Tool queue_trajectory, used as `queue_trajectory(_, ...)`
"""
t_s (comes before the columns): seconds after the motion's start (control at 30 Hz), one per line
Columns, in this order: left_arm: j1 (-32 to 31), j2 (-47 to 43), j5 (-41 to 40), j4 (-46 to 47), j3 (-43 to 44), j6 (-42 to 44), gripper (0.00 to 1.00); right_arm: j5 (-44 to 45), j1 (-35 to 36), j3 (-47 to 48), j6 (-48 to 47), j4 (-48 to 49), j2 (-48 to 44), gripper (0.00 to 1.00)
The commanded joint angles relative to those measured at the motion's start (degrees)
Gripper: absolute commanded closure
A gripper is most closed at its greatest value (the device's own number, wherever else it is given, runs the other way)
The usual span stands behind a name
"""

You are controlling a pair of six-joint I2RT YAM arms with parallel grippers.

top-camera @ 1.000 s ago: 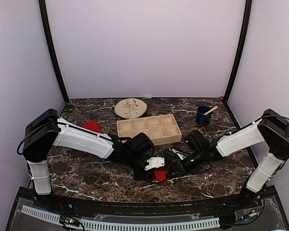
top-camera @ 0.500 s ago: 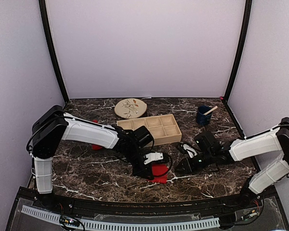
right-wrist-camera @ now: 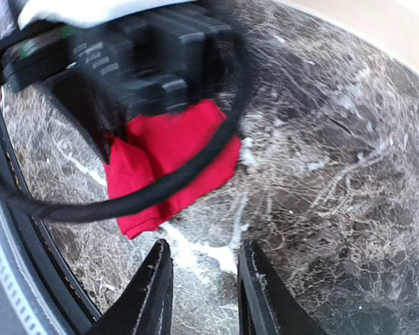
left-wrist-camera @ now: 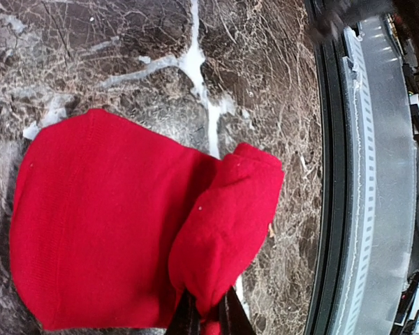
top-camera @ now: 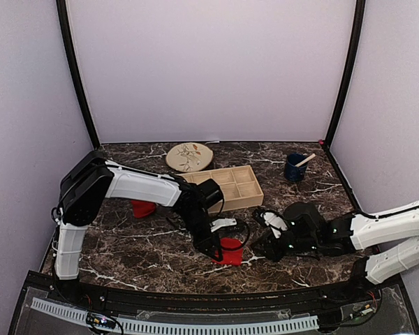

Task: Roll the socks
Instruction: Roll the sock at the center of the board.

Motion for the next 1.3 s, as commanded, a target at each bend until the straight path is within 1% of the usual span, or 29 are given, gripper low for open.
queue_trajectory(0.0, 0.7, 1.92, 1.64, -5.93, 0.52, -0.03, 1.0, 9.19, 5.63, -0.12, -4.0, 1.59, -0.65, 0.69)
queue_trajectory(0.1, 1.35, 2.35, 2.02, -6.68, 0.89, 0.21, 1.0, 10.81, 8.67, 0.41, -5.6, 2.03, 0.3, 0.66)
queue_trajectory(0.17, 1.64, 2.64, 3.96, -7.11, 1.16, 0.41, 1.0, 11.41, 10.36, 1.21, -6.49, 2.1, 1.74, 0.65)
queue_trajectory(0.47, 2.16, 3.94, 5.71, -8.19, 2.31, 0.8, 1.0, 12.8, 16.04, 7.55, -10.95, 1.43, 11.23, 0.6)
queue_trajectory(0.6, 2.27, 4.24, 6.15, -8.5, 2.33, 0.96, 1.0, 12.57, 16.54, 9.35, -12.52, 1.47, 13.97, 0.59)
queue_trajectory(1.0, 2.52, 4.59, 6.79, -8.92, 2.81, 1.29, 1.0, 11.1, 16.68, 11.18, -15.0, 2.21, 17.58, 0.59)
queue_trajectory(1.27, 2.53, 4.72, 7.05, -9.03, 2.78, 1.37, 1.0, 11.15, 16.56, 11.87, -16.11, 2.69, 20.04, 0.61)
